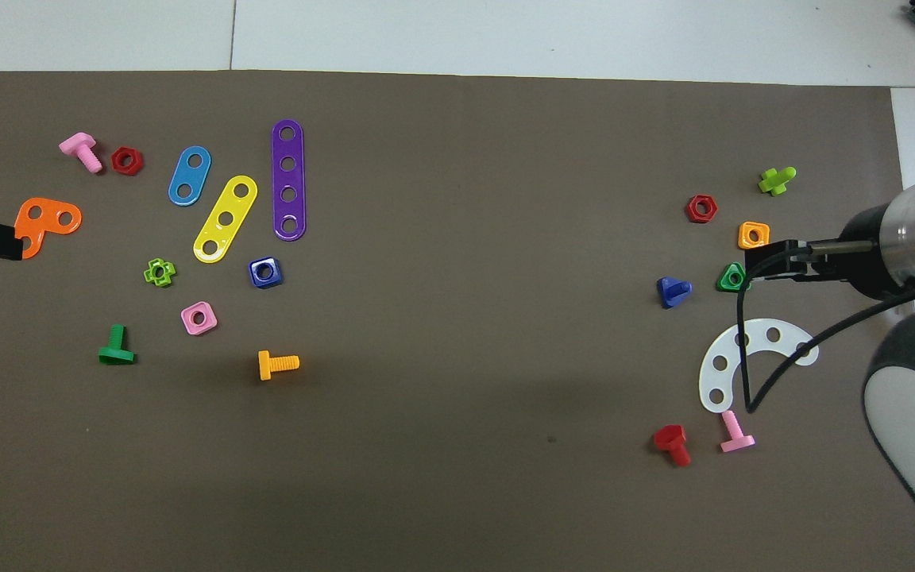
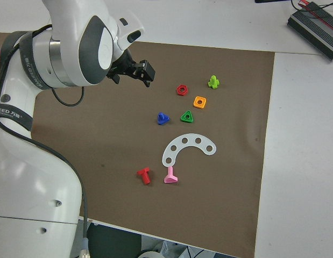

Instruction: Unscrew and place screws in storage area

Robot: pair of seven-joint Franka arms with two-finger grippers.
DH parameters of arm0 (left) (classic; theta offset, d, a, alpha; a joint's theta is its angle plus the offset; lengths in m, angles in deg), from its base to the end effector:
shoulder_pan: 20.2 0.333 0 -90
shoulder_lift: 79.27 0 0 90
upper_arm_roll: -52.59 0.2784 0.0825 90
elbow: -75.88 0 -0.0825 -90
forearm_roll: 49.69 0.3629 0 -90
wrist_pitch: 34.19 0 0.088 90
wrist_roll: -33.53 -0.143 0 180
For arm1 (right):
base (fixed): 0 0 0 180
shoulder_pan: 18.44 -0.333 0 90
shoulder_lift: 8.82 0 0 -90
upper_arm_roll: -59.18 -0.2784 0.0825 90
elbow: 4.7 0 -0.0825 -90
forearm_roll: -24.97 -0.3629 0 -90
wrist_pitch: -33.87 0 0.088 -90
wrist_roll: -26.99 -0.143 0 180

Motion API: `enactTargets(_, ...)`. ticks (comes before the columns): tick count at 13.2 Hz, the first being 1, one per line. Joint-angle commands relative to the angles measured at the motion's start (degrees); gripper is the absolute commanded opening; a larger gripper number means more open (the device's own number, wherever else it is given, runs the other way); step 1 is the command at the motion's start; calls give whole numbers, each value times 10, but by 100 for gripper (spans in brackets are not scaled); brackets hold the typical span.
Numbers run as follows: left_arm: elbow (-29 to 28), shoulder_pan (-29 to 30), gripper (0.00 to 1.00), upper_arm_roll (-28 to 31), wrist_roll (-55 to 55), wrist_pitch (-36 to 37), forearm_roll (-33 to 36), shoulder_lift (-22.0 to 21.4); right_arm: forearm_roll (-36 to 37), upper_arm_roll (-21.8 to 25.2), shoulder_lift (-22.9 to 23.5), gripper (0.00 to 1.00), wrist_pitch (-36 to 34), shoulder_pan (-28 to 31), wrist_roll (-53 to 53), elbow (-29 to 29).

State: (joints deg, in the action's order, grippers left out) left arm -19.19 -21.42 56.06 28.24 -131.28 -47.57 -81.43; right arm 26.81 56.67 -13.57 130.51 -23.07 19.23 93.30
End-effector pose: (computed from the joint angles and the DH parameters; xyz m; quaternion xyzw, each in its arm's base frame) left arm 0.5362 0.0264 0.5421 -0.9988 0.0281 -0.0352 0.0196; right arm 0.5189 0.0614 0.5416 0.9994 -0.0040 0.0316 0.0138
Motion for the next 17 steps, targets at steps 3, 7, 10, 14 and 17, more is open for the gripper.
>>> enactTargets(3,-19,0,100,0,1,1,-47,-17,-16,-1,-8,100,-2,10,28,6)
enactTargets(7,-23,-3,100,0,-1,6,-47,-20,-26,0,-10,100,-2,10,26,7)
enactTargets(10,-27,-1,100,0,1,3,-46,-20,-26,0,-10,100,-2,9,27,7)
enactTargets(14,-27,-1,100,0,1,0,-46,-20,-25,-1,-11,100,-3,6,29,7)
enactTargets(17,-27,-2,100,0,1,2,-47,-20,-25,-1,-11,100,-3,6,25,8)
